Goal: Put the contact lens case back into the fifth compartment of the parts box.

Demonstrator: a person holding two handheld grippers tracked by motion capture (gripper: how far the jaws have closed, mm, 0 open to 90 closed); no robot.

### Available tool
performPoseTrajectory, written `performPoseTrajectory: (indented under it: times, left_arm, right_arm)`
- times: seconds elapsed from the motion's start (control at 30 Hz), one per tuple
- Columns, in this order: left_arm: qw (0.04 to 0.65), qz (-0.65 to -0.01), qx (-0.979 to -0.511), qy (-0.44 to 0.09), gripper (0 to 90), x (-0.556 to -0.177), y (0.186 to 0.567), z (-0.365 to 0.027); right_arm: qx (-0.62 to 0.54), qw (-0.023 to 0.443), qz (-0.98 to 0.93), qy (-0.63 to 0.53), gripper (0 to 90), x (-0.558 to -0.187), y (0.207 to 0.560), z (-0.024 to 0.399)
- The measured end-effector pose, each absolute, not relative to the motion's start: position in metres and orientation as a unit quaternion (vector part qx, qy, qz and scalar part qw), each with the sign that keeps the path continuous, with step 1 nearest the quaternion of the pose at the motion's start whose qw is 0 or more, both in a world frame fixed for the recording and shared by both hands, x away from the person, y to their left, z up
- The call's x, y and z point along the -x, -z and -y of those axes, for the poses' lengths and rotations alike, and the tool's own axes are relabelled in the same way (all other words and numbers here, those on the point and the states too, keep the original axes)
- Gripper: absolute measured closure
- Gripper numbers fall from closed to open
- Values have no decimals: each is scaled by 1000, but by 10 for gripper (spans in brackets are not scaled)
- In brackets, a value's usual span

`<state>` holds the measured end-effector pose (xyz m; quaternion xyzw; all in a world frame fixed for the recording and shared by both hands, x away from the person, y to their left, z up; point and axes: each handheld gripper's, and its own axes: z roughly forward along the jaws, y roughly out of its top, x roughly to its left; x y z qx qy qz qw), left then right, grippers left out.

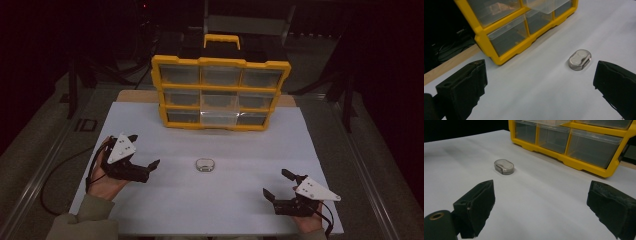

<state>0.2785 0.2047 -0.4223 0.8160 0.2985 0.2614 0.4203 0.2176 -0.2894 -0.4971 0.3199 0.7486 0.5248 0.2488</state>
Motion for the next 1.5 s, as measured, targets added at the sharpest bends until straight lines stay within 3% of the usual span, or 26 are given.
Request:
performPoseTrajectory:
  times: [1.5]
  left_arm:
    - [351,-204,-893,-195,0,-334,420,-133]
  right_arm:
    - [-320,246,-746,-530,79,-218,497,292]
